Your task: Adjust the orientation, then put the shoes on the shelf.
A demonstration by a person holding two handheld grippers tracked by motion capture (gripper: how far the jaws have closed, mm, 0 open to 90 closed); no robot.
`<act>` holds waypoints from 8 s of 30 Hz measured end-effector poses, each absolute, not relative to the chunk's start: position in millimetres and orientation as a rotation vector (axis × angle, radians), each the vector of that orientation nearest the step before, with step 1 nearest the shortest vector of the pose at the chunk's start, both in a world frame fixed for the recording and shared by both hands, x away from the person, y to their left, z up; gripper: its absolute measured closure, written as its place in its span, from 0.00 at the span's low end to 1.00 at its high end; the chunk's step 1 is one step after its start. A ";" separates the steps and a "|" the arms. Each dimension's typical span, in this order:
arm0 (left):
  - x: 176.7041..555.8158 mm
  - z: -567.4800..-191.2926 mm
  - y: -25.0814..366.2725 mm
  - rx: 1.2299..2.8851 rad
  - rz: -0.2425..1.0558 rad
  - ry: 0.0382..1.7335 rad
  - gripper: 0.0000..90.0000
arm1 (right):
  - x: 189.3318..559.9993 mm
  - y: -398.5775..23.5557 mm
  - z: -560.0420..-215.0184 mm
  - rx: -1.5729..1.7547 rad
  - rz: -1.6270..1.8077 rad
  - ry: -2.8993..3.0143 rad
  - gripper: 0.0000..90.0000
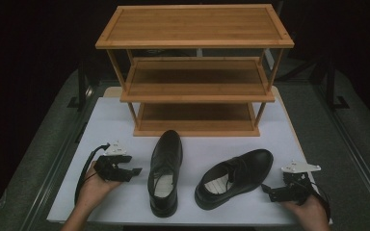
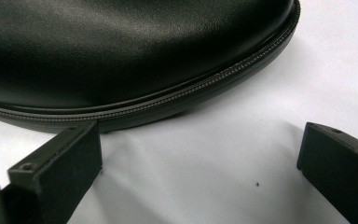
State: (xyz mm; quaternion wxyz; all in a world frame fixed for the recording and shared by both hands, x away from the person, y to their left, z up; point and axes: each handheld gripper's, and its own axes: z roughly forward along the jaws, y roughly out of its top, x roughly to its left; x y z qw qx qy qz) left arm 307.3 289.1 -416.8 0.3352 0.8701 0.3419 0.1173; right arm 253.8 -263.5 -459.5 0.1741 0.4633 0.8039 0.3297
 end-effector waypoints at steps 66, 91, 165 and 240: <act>265.1 -450.7 337.4 2.230 0.388 0.951 0.00 | 249.6 -248.8 -441.9 1.232 1.017 2.448 1.00; 265.1 -451.0 337.5 2.228 0.387 0.951 0.00 | 310.3 -210.9 -437.4 1.149 0.978 2.545 1.00; 264.9 -451.0 337.5 2.229 0.391 0.949 0.00 | 288.6 -135.3 -440.2 0.924 1.196 2.642 1.00; 305.3 -367.3 225.3 2.073 0.239 0.654 0.26 | 301.7 -104.8 -375.9 0.914 1.412 2.501 0.50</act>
